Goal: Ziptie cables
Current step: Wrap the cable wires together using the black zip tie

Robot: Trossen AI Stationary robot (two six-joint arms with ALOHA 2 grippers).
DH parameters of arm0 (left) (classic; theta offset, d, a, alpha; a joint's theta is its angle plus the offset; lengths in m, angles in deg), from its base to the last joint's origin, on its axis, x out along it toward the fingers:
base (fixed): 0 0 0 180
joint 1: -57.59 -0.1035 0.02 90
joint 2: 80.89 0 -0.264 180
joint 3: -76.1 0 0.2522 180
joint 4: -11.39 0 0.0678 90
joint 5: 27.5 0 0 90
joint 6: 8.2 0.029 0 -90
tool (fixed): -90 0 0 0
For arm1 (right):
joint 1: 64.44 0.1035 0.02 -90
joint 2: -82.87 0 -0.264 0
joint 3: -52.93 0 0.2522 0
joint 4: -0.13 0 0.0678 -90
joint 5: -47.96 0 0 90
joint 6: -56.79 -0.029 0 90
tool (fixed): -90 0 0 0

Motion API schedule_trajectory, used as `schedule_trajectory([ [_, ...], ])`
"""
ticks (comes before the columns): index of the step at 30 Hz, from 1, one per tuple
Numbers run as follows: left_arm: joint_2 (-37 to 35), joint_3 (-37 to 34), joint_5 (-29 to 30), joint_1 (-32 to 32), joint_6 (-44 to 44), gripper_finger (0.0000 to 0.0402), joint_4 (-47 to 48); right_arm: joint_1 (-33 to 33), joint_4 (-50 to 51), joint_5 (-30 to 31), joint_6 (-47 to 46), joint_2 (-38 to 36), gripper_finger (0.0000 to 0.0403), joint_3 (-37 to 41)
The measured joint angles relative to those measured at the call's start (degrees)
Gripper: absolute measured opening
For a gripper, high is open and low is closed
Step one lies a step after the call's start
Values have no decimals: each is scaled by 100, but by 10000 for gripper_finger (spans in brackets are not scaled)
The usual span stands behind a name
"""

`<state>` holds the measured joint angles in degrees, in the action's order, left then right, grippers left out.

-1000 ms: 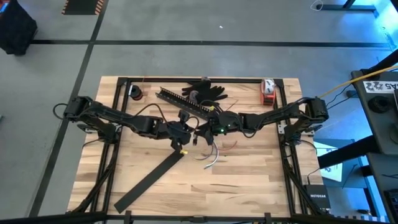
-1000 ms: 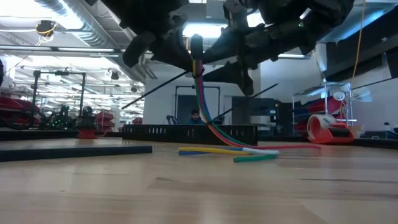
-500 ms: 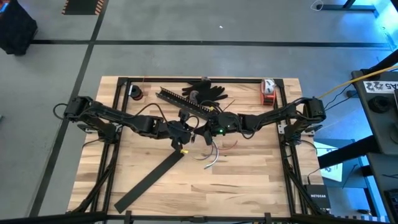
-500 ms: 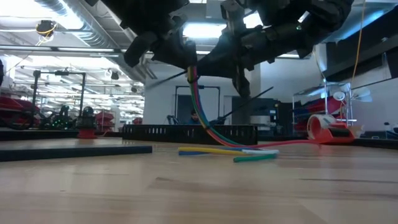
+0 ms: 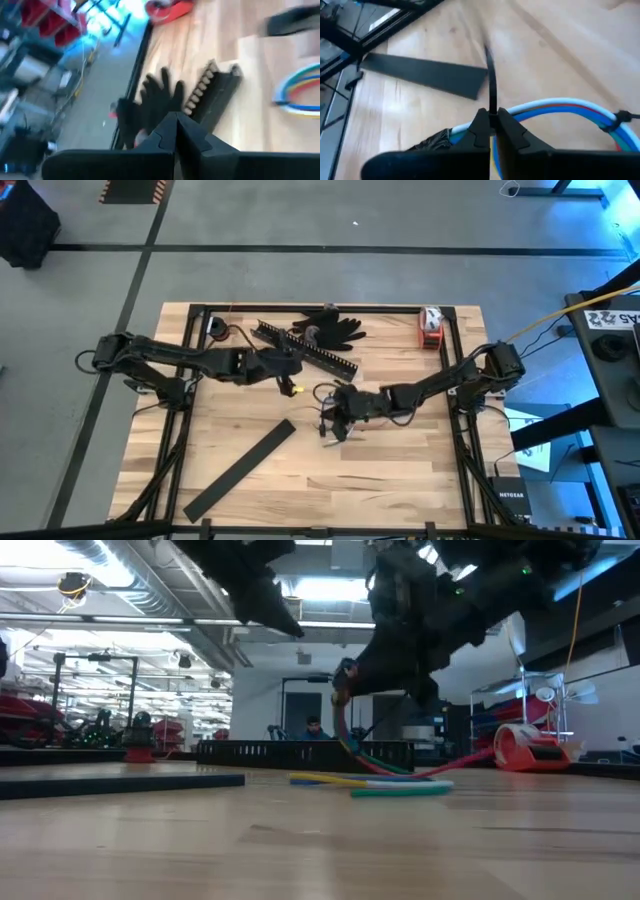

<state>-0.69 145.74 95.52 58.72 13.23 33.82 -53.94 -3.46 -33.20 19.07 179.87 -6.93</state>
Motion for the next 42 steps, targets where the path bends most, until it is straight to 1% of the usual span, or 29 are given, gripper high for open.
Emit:
schedule_trajectory([
  [3, -20, -11, -40, -203, -283, 0, 230, 149, 33, 176, -142, 213, 3, -8],
  [5, -33, -11, -284, -286, -407, 0, 255, 201, 45, 209, -233, 351, 2, -1],
  [9, -37, -11, -1163, -273, -990, 0, 302, 201, 32, 210, -116, 377, 2, -8],
  [12, -37, -11, -1979, -211, -1532, 8, 358, 186, 55, 216, 36, 382, 2, -6],
  [14, -37, -9, -2546, -197, -1869, 23, 483, 186, 51, 225, 49, 381, 5, -6],
  [17, -3, -9, -3096, -140, -2300, 58, 583, 186, 53, 223, 52, 382, 7, -6],
  [18, 9, -9, -3205, -105, -2397, 70, 593, 186, 43, 223, 54, 383, 7, -6],
  [22, 262, -7, -3332, -17, -2380, 115, 488, 186, 41, 217, 69, 381, 8, -6],
  [25, 662, -7, -3749, 36, -2343, 136, 79, 186, 12, 217, 73, 383, 8, -6],
  [28, 1068, -2, -3818, 192, -1968, 148, -427, 186, 7, 214, 93, 382, 9, -6],
  [31, 1428, 127, -3713, 336, -1385, 152, -547, 186, 5, 204, 93, 381, 9, -6],
  [34, 1666, 190, -3317, 453, -857, 153, -498, 186, 5, 163, 94, 381, 9, -6],
  [38, 1844, 197, -2514, 587, -310, 153, -574, 186, 3, 158, 95, 382, 9, -6],
  [39, 1873, 197, -2413, 604, -214, 153, -591, 188, 0, 155, 95, 382, 9, -6],
  [42, 1919, 199, -2373, 615, 31, 151, -586, 188, -4, 151, 95, 381, 9, -6],
])
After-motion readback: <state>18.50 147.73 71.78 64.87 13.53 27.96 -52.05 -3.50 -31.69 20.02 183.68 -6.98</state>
